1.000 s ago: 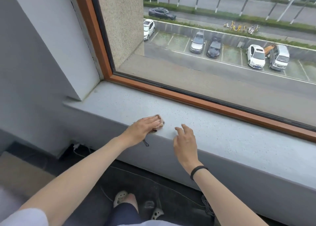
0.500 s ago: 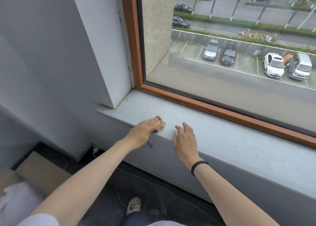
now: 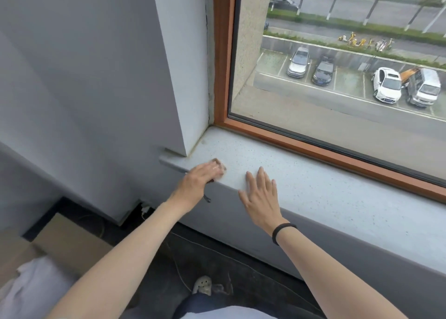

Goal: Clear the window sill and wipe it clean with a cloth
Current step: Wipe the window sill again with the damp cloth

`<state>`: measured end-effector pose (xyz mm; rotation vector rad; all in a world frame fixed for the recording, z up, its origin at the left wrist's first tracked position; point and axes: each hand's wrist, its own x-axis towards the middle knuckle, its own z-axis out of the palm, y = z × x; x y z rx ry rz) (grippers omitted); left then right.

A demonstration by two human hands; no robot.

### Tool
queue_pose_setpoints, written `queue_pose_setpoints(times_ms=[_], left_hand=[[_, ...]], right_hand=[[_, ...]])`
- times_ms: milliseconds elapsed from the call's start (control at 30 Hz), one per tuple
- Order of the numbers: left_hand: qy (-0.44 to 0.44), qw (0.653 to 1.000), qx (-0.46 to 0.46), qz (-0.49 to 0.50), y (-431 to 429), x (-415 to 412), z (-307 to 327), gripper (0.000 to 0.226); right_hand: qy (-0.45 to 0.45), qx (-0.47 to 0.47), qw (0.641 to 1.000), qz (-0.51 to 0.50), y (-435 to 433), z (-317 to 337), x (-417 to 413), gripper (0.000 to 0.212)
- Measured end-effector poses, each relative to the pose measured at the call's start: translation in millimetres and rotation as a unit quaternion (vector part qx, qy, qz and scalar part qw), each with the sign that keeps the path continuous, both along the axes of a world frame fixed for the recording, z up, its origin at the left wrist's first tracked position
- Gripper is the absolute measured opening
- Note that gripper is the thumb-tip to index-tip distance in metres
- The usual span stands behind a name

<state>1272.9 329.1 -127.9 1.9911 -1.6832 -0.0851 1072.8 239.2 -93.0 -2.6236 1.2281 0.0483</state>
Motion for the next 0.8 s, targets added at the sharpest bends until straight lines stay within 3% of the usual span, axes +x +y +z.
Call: queue_pose_setpoints(times_ms=[133, 300, 500, 667, 800], left_hand=[[0.047, 0.988, -0.002, 0.147, 10, 25, 6, 0.060], [-0.008, 1.000, -0.022, 0.007, 8, -7, 17, 0.073], [0.020, 0.983, 0.007, 0.183, 35, 59, 23, 0.064], [-0.027, 0.998, 0.008, 0.051, 20, 16, 34, 0.060], [-0.008, 0.986, 0.029, 0.165, 30, 61, 27, 0.064]], right_hand=[[0.056, -0.035, 0.998, 0.010, 3, -12, 2, 0.088], [0.067, -0.058, 0.996, 0.015, 0, -13, 3, 0.088], [0.073, -0.063, 0.995, 0.027, -2, -12, 1, 0.085], [0.056, -0.074, 0.995, 0.020, -4, -11, 2, 0.078], [0.066, -0.072, 0.995, 0.030, -2, -15, 2, 0.075]])
